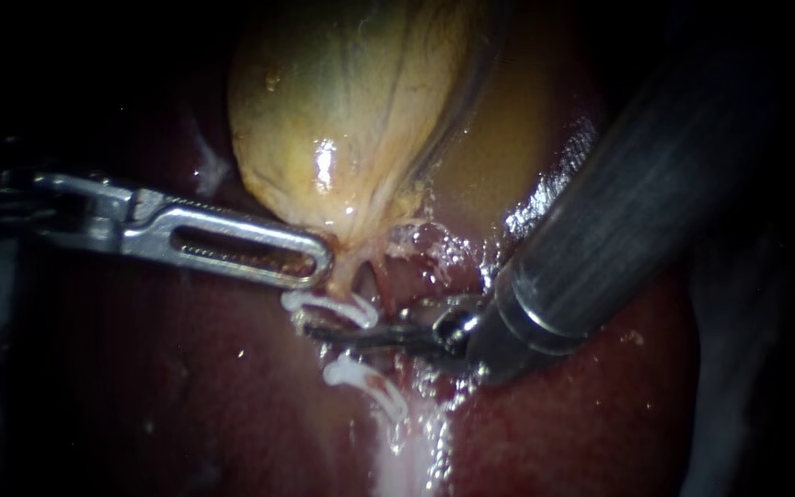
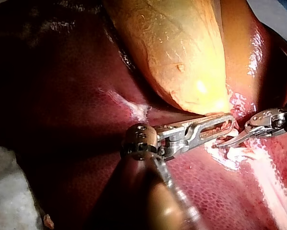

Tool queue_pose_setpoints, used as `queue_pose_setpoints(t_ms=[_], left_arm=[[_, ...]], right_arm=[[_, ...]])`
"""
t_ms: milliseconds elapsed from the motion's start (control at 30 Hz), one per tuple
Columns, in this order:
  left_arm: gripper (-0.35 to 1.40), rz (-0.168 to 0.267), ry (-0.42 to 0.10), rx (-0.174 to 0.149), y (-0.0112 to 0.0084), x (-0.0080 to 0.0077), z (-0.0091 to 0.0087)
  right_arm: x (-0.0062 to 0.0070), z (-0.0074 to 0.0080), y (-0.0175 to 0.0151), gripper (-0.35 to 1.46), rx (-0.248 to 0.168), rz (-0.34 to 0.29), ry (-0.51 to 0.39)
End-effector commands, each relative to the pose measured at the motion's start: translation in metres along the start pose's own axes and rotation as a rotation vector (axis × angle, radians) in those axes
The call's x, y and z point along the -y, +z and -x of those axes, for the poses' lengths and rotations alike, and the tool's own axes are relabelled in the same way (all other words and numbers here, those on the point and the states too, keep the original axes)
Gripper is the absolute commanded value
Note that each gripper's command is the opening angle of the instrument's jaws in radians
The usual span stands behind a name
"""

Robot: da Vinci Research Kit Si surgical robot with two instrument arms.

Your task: Go back from the cut left tube

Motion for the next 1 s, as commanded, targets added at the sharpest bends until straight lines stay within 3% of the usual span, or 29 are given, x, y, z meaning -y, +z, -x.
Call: queue_pose_setpoints(t_ms=[33,67,100,133,233,333,467,667,1000], left_arm=[[-0.35,0.001,0.0,0.0,0.0,0.0,0.0],[-0.35,0.001,0.0,0.0,0.0,0.0,0.0],[-0.35,0.001,0.0,0.0,0.0,0.0,0.0],[-0.35,0.001,0.0,0.0,0.0,0.0,0.0],[-0.35,0.001,0.0,0.0,0.0,0.0,0.0],[-0.35,0.001,0.0,0.0,0.0,0.0,0.0],[-0.35,0.002,0.0,0.001,-0.0001,0.0001,0.0],[-0.35,0.0,0.001,-0.001,-0.0001,0.0003,-0.0001],[-0.35,-0.002,0.001,-0.004,-0.0003,0.001,-0.0004]], right_arm=[[0.0,0.0,0.0,-0.35,0.0,0.0,-0.001],[0.0,0.0001,0.0,-0.35,0.0,0.0,-0.002],[0.0001,0.0001,0.0,-0.23,0.0,0.0,-0.002],[0.0002,0.0,0.0,0.17,0.0,0.0,-0.001],[0.0005,-0.0002,0.0,0.95,-0.01,-0.007,0.0],[0.0007,-0.0004,0.0001,1.26,-0.016,-0.01,0.001],[0.0009,-0.0004,0.0002,1.38,-0.022,-0.011,0.0],[0.0016,0.0002,-0.0004,1.42,-0.023,-0.02,-0.01],[0.0036,0.0012,-0.0047,1.43,-0.015,-0.024,-0.32]])
